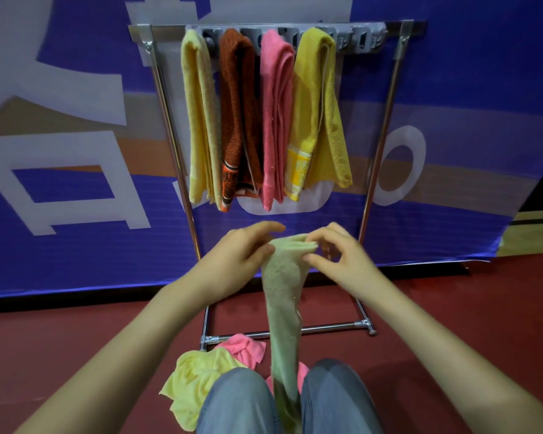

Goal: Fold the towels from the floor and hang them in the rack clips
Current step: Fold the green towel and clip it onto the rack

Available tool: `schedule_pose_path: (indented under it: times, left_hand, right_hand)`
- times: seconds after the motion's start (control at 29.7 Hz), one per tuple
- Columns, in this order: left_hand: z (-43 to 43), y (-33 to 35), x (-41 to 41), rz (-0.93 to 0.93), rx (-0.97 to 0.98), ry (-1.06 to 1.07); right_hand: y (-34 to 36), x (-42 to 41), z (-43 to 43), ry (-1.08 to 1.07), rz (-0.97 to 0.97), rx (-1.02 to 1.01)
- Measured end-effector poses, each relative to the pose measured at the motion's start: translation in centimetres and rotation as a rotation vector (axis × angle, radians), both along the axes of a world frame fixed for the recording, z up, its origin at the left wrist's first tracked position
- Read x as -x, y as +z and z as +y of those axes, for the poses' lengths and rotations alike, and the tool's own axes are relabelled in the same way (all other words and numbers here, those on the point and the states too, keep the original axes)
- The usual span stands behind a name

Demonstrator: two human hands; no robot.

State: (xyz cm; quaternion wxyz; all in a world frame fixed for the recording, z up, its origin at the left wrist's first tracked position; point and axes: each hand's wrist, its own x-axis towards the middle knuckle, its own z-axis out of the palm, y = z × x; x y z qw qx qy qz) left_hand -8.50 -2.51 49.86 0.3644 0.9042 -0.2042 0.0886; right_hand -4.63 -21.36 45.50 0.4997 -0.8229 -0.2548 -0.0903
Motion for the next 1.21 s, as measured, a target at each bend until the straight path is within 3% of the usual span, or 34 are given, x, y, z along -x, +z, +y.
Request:
schedule_pose_path:
  times: [0.13,0.34,0.4,0.54,0.74,1.21]
  left_hand:
    - [0.5,1.2,-0.4,-0.094,-0.124,0.012]
    - [1.0,5.6,-2.4,-0.294,-0.133,0.063]
    - [1.0,5.8,-2.6,-0.278,-0.181,0.085]
    - [1.3,4.9,-1.9,-0.212,-0.095,0.105]
    - [1.2,4.8,-0.8,0.104,-0.021,0.039]
    - [0.0,4.4,-0.6,-0.016,-0.153,-0.005]
  right_hand:
    - [2.1,-1.1,-0.2,0.073,-0.023,0.086]
    - [7.5,-2.4,1.2,0.094,-0.079,-0.178]
    - [7.7,-2.3,1.6,0.063,-0.057,-0.188]
    - [7.5,-1.5,1.6,0.055,0.008,-0.260]
    - [6.2,0.1,2.7,0.152,0.104,-0.299]
    - [3.9,1.2,4.1,0.174,0.183,-0.316]
